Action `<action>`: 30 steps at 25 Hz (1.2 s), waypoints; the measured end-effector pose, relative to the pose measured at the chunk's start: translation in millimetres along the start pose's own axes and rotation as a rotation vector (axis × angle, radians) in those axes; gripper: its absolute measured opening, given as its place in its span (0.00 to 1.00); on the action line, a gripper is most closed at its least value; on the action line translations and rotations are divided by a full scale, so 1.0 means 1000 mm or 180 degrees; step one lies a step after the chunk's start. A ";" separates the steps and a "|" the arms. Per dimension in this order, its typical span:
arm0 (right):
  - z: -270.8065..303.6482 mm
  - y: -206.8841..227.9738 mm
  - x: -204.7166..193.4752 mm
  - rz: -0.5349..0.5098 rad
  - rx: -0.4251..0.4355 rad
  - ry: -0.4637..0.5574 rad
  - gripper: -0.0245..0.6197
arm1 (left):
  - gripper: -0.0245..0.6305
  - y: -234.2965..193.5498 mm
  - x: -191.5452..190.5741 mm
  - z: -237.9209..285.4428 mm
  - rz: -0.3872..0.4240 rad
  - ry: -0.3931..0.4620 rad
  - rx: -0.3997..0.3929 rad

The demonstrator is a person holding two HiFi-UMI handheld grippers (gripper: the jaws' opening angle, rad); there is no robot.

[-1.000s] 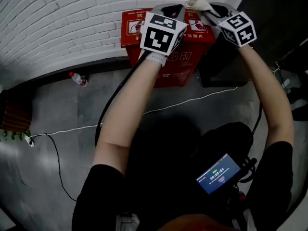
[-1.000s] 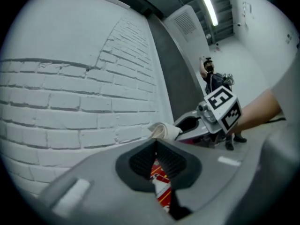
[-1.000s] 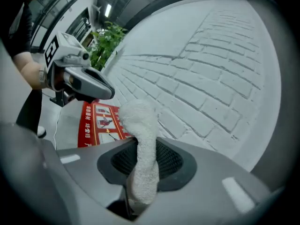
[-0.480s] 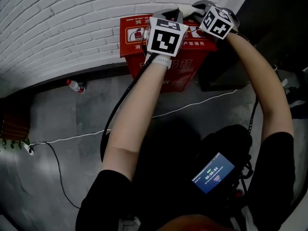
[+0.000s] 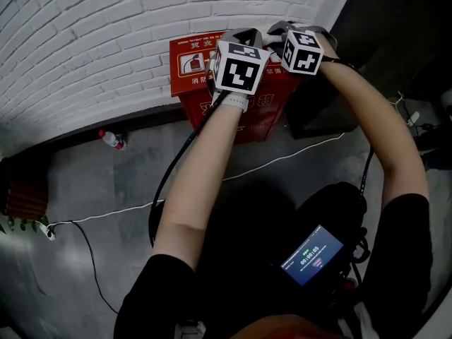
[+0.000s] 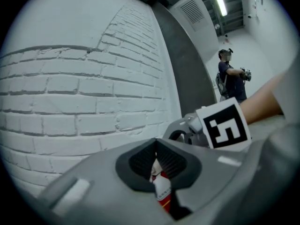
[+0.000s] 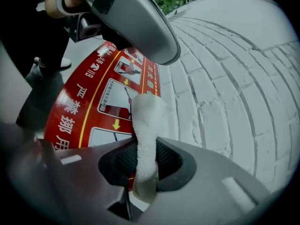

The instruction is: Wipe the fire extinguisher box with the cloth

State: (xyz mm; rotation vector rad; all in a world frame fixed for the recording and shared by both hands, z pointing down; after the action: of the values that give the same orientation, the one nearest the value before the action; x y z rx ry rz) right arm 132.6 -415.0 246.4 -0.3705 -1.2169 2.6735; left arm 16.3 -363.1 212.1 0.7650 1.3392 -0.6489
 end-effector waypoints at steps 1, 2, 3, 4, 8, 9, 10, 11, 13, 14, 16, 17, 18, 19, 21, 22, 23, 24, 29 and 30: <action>-0.004 -0.002 0.001 0.0013 0.0061 0.0007 0.16 | 0.04 0.001 0.002 -0.001 0.0004 0.0008 0.0006; -0.009 -0.004 0.003 0.0024 0.0134 0.0014 0.16 | 0.04 0.002 0.004 -0.003 0.0017 0.0017 0.0012; -0.014 -0.007 0.005 0.0035 0.0218 0.0021 0.16 | 0.04 0.005 0.006 -0.006 0.0034 0.0021 0.0015; -0.019 -0.012 0.007 0.0052 0.0309 0.0030 0.16 | 0.04 0.007 0.006 -0.009 0.0046 0.0018 0.0014; -0.037 -0.032 0.015 0.0110 0.0591 0.0051 0.17 | 0.04 0.018 0.002 -0.022 0.0099 -0.0017 0.0009; -0.041 -0.034 0.017 0.0114 0.0624 0.0054 0.17 | 0.04 0.019 0.001 -0.025 0.0128 -0.0010 0.0021; -0.046 -0.037 0.019 0.0116 0.0654 0.0058 0.17 | 0.04 0.019 0.000 -0.028 0.0139 -0.0009 0.0036; -0.051 -0.040 0.020 0.0116 0.0683 0.0062 0.17 | 0.04 0.020 -0.002 -0.031 0.0124 -0.0019 0.0054; -0.061 -0.048 0.023 0.0114 0.0738 0.0073 0.17 | 0.04 0.021 -0.006 -0.040 0.0067 -0.0052 0.0094; -0.065 -0.052 0.025 0.0116 0.0759 0.0083 0.17 | 0.04 0.022 -0.006 -0.046 0.0027 -0.0070 0.0102; -0.074 -0.060 0.028 0.0125 0.0792 0.0099 0.17 | 0.04 0.025 -0.002 -0.057 -0.0039 -0.0079 0.0094; -0.079 -0.064 0.030 0.0131 0.0807 0.0102 0.17 | 0.04 0.026 -0.002 -0.061 -0.0035 -0.0072 0.0103; -0.083 -0.067 0.031 0.0137 0.0822 0.0102 0.17 | 0.04 0.027 -0.002 -0.064 -0.0008 -0.0061 0.0124; -0.087 -0.071 0.033 0.0143 0.0838 0.0101 0.17 | 0.04 0.028 -0.002 -0.068 0.0025 -0.0050 0.0145; -0.094 -0.080 0.035 0.0158 0.0879 0.0102 0.17 | 0.04 0.029 -0.003 -0.075 0.0054 -0.0044 0.0156; -0.096 -0.084 0.037 0.0165 0.0911 0.0105 0.17 | 0.04 0.030 -0.002 -0.079 0.0046 -0.0047 0.0150; -0.099 -0.088 0.038 0.0166 0.0953 0.0109 0.17 | 0.04 0.030 -0.002 -0.083 0.0040 -0.0047 0.0153; -0.102 -0.091 0.038 0.0159 0.0997 0.0112 0.17 | 0.04 0.028 -0.003 -0.085 0.0051 -0.0038 0.0175; -0.114 -0.081 0.048 0.0037 0.0823 0.0140 0.17 | 0.04 0.011 0.002 -0.097 0.0082 0.0019 0.0247; -0.115 -0.072 0.053 0.0041 0.0738 0.0168 0.17 | 0.04 0.006 0.005 -0.102 0.0026 0.0038 0.0260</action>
State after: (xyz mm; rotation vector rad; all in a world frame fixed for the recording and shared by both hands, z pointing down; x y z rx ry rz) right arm 121.0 -272.5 219.8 -0.4105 -0.8798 2.7571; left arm -39.5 -278.3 201.7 0.8409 1.3263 -0.6971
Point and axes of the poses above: the fingertips, and each gripper's own axes: z forward along the fingers, y to its right, x out of its top, the point moved 9 cm from there along -z, backward along the fingers, and after that the axes turned 3 degrees about y, right-handed, at the moved point
